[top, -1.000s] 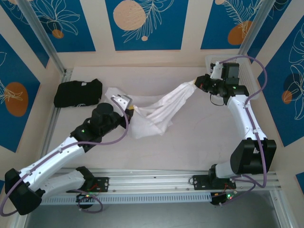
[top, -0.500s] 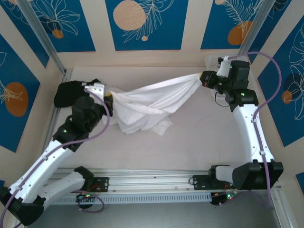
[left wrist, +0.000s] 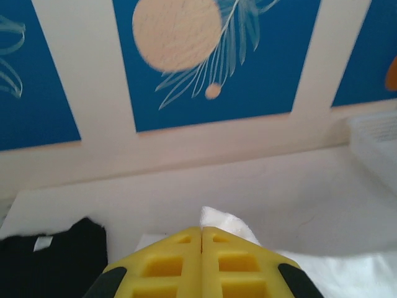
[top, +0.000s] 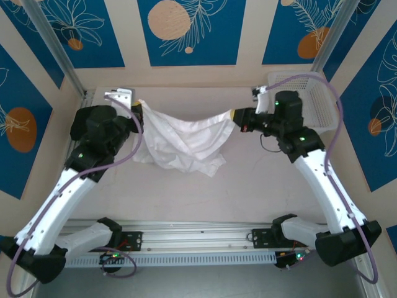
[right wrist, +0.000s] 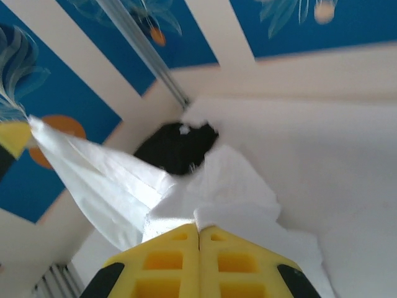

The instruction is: Fold the inside-out t-shirt

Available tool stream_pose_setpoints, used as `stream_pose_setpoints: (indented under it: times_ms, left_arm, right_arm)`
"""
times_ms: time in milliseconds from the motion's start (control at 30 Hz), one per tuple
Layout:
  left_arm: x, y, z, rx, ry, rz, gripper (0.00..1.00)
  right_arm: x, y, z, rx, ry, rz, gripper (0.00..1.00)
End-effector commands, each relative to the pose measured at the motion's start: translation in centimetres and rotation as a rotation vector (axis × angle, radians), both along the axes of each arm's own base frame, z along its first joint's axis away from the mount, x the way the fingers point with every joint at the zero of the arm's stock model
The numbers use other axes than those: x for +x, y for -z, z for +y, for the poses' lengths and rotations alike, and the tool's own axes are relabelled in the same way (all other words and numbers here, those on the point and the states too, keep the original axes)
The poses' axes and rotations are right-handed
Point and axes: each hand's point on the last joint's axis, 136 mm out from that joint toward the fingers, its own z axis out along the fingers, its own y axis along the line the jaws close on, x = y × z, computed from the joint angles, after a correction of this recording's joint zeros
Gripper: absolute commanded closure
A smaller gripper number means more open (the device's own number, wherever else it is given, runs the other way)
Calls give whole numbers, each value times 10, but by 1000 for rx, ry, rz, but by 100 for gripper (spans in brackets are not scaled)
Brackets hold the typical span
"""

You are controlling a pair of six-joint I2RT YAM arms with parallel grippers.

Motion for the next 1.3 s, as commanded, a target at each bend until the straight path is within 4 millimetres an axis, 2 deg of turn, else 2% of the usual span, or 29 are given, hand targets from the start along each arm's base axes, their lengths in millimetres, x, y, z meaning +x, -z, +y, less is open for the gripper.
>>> stream_pose_setpoints:
  times_ms: [0,100,200,300,433,500,633,667,767,900,967,1067,1267]
  left_arm:
    - [31,59,-2,58,-30,149,100]
    - [57,101,-20,75,2,249,100]
    - [73,139,-39,76,55,342,100]
    - [82,170,-49,83,83,412,100]
    - [87,205,-54,94,88,486,100]
    - [86,215,-54,90,79,512,98]
    - [73,231,-46,90,39,561,70]
    - [69,232,-43,97,24,566,66]
    - [46,231,-40,120,2,551,56]
    - [18,233,-55,153,46,538,46]
    - [13,236,-60,210,45,530,44]
    - [18,242,-69,292,50,511,44]
    - [36,255,-104,379,144,515,53]
  right_arm:
    - [6,56,-1,-29,29,164,100]
    - [22,84,-12,-67,82,228,100]
    - [37,109,-30,-89,147,289,100]
    - [45,132,-42,-78,172,350,100]
    - [49,151,-44,-75,169,394,100]
    - [50,155,-42,-69,159,403,100]
    - [55,159,-39,-59,146,412,100]
    - [56,159,-38,-57,145,412,100]
    - [59,160,-37,-53,138,413,100]
    - [62,164,-35,-49,130,420,100]
    - [63,166,-33,-44,126,427,100]
    - [65,165,-30,-31,115,429,100]
    - [65,166,-29,-35,115,431,100]
